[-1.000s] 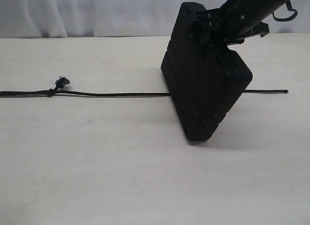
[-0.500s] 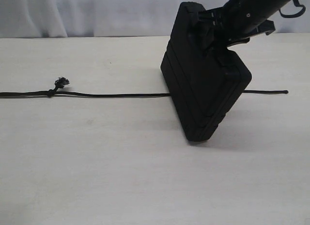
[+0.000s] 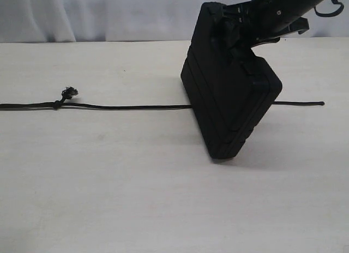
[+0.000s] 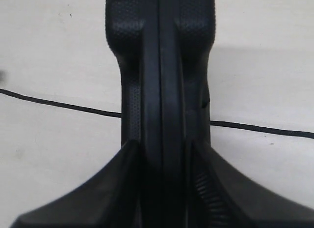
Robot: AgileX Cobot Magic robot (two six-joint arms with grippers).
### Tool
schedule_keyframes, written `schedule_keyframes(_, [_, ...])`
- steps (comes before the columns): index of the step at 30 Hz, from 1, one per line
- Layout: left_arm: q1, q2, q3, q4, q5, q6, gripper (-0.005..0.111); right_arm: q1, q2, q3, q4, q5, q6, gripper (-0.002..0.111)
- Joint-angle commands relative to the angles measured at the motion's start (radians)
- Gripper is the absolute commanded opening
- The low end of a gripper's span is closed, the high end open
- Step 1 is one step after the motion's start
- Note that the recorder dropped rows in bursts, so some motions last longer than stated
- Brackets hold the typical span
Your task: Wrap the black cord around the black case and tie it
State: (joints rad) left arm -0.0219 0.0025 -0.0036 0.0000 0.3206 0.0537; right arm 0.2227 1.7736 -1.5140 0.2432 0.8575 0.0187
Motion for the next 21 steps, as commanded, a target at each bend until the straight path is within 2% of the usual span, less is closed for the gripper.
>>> schedule_keyframes(1, [-0.003, -0.003, 0.004, 0.000, -0.013, 0.000, 0.000, 0.000, -0.009, 0.002, 0.011, -0.023, -0.003, 0.033])
schedule_keyframes(6, [-0.003, -0.003, 0.004, 0.000, -0.013, 0.000, 0.000, 0.000, -0.009, 0.002, 0.011, -0.016, -0.003, 0.025])
schedule_keyframes(12, [-0.003, -0.003, 0.004, 0.000, -0.013, 0.000, 0.000, 0.016, -0.009, 0.002, -0.010, 0.000, -0.003, 0.004])
schedule_keyframes(21, [-0.003, -0.003, 0.004, 0.000, -0.013, 0.000, 0.000, 0.071, -0.009, 0.002, -0.031, -0.023, 0.073, 0.004])
